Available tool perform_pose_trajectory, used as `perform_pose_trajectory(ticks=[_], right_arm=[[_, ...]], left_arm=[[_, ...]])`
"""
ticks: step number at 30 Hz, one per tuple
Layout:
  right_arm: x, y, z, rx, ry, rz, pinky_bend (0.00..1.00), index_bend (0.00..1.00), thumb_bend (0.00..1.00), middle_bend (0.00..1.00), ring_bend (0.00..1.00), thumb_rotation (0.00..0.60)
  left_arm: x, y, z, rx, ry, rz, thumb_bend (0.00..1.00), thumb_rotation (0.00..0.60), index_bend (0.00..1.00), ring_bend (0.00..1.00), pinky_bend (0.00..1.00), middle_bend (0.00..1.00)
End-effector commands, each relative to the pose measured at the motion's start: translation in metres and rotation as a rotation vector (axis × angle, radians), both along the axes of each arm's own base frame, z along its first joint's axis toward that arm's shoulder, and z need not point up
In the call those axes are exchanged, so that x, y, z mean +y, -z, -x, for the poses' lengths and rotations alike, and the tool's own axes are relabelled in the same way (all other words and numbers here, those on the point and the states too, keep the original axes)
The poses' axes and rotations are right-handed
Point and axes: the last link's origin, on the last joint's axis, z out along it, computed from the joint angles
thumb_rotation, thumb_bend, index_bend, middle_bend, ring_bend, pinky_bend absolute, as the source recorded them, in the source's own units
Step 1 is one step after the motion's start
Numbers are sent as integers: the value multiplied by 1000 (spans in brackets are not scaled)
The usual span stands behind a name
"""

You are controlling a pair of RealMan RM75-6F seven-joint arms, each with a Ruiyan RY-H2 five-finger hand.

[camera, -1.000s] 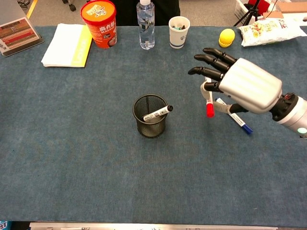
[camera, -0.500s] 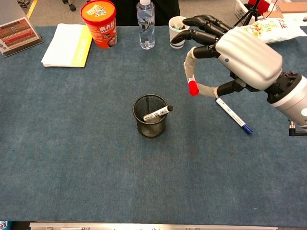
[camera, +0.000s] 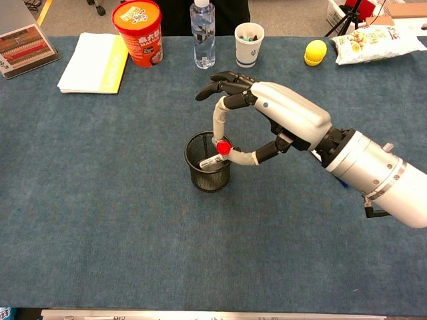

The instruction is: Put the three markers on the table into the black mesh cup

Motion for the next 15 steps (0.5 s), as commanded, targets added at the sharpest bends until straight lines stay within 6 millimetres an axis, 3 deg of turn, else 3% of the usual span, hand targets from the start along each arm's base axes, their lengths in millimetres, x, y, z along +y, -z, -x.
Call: perform_pose_trajectory(ticks=[1,8,11,15], right_arm=[[-1,6,-1,-9,16,-26,0,644,283,226,4,600],[-4,19,-1,-29,50,-74,0,633,284,226,4,600],[-6,23,-2,-40,62,-88,0,507,284,200,4,600],[-9,25,0,-27,62,-75,0,235,284,122,0,600]], left_arm=[[0,-1,1,0,-3,-1,230,600,259,0,79,19],[0,0,3,-2,-8,3,230,600,259,0,79,19],[0,1,3,-3,-9,3,230,600,259,0,79,19],[0,0,5,-3,-12,-1,229,600,259,0,79,19]])
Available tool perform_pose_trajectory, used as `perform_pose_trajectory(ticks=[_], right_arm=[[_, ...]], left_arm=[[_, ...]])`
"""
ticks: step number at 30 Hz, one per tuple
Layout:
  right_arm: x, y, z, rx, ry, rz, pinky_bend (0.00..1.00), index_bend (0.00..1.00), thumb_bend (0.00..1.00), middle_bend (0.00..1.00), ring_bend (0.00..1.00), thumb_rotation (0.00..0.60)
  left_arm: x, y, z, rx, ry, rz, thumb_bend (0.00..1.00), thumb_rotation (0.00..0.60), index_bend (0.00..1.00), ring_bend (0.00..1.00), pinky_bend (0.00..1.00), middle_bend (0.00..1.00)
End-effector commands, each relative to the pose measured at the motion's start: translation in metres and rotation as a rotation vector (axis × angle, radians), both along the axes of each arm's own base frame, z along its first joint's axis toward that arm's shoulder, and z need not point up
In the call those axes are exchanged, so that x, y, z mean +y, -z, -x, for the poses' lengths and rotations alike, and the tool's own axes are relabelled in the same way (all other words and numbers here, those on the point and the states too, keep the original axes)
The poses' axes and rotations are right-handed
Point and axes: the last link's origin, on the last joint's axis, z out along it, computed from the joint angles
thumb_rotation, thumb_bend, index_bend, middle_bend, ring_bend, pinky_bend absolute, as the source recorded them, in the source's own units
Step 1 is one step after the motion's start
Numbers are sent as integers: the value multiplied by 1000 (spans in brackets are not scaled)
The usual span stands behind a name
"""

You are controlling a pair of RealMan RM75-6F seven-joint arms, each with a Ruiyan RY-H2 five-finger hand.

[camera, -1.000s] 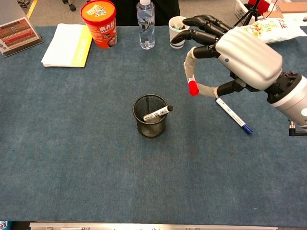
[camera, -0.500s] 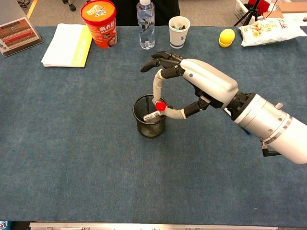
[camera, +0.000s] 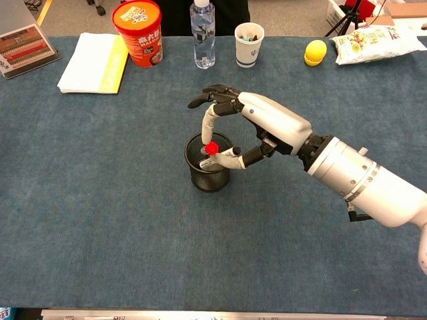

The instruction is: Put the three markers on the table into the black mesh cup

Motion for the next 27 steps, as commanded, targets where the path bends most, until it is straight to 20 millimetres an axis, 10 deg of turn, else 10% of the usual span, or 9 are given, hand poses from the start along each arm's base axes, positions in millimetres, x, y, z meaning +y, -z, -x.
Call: perform_pose_trajectory(ticks=[1,8,27], right_arm=[[-3,0,0,8,2,4,0,148,284,102,0,600],[-7,-15,1,-1,-23,54,0,2,283,72,0,600],[-20,-112,84,399,-145,479,47,530,286,249,41,600]], left_arm=[[0,-1,1,0,-1,-3,230,600,259,0,79,19],[0,-1,1,-1,-2,-6,230,600,259,0,79,19],[5,0,4,-13,12,-7,230,600,259,0,79,19]])
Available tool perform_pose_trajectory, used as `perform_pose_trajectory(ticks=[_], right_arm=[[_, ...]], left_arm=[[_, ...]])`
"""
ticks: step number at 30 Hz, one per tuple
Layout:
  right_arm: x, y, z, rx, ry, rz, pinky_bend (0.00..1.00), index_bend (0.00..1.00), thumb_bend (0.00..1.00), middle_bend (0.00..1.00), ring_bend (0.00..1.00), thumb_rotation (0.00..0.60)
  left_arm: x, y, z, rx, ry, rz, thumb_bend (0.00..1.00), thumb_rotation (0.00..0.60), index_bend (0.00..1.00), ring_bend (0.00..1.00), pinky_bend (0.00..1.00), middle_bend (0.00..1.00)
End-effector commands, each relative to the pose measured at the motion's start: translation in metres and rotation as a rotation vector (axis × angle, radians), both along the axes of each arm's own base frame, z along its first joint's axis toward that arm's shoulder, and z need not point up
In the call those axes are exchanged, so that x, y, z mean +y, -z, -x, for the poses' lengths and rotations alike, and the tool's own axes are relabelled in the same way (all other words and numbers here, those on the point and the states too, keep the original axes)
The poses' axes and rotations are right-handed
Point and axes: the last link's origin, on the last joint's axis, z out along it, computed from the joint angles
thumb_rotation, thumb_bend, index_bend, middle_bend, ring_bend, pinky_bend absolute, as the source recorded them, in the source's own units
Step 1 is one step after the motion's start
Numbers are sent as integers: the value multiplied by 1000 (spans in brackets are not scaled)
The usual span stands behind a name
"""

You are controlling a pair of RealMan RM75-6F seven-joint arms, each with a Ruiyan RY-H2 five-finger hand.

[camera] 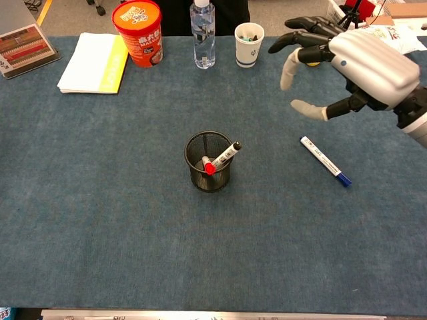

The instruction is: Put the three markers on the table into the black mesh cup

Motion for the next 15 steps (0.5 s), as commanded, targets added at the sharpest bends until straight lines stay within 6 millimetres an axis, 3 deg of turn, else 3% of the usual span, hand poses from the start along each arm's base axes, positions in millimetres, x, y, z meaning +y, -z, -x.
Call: perform_pose_trajectory(ticks=[1,6,15], right_arm=[[2,-9,26,148,-17,65,47,534,286,249,41,600],[5,-11,53,289,-45,92,47,538,278,250,41,600],[12,2,94,472,-96,74,48,539,117,250,41,600]], left_arm=[[0,0,0,0,4,2,230,600,259,0,79,19],[0,0,1,-2,4,1,230,600,259,0,79,19],[-1,0,4,-8,4,4,229,600,259,0,79,19]])
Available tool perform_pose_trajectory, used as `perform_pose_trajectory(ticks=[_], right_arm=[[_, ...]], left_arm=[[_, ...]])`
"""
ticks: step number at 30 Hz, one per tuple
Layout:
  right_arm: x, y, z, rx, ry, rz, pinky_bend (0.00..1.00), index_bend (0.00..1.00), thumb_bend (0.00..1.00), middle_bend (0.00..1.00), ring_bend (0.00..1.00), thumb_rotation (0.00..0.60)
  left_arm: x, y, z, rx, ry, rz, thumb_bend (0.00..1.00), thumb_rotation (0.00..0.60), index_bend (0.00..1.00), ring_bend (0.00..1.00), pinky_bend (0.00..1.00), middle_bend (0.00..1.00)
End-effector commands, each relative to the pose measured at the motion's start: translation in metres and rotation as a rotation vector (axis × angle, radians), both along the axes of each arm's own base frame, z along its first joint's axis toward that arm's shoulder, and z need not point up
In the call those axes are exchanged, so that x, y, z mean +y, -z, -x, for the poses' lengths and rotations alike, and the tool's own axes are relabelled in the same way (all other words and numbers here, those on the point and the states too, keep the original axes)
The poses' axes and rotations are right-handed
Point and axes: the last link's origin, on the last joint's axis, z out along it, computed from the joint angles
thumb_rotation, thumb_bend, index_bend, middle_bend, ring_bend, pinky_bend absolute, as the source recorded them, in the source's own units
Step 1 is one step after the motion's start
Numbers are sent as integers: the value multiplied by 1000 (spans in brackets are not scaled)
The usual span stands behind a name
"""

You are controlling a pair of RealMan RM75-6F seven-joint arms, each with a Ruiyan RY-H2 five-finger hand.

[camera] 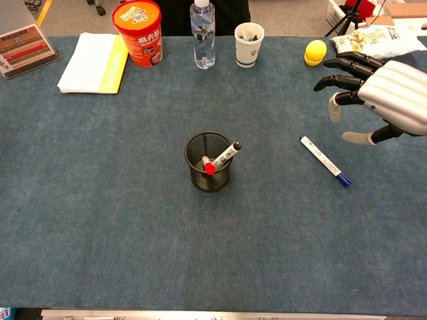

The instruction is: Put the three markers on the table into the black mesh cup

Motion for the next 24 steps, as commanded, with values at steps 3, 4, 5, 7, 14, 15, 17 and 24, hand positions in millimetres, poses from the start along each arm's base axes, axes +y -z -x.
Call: perform_pose_trajectory(ticks=[3,4,5,7,14,15,17,24], right_arm=[[9,15,29,116,-36,-35,49,539,87,250,41,600],[10,17,32,129,-40,-40,49,539,86,250,41,600],[10,19,36,146,-49,-44,49,539,85,250,41,600],[11,21,41,171,-66,-45,50,539,76,250,41,600],[10,26,53,238,-140,-33,50,539,52,250,41,600],[9,27,55,241,-142,-32,50,539,52,250,41,600],[8,29,57,251,-152,-30,50,539,52,248,41,600],[7,45,60,262,-180,-29,50,539,57,243,41,600]], left_arm=[[0,0,1,-5,-3,3,230,600,259,0,79,19],[-1,0,1,-7,-4,3,230,600,259,0,79,18],[-1,0,1,-8,-4,3,230,600,259,0,79,18],[-1,0,2,-9,-3,4,230,600,259,0,79,18],[-1,1,2,-16,-5,9,230,600,259,0,79,18],[-1,1,2,-16,-5,10,230,600,259,0,79,18],[0,1,2,-16,-5,13,230,600,259,0,79,18],[0,1,0,-16,-4,15,230,600,259,0,79,17]])
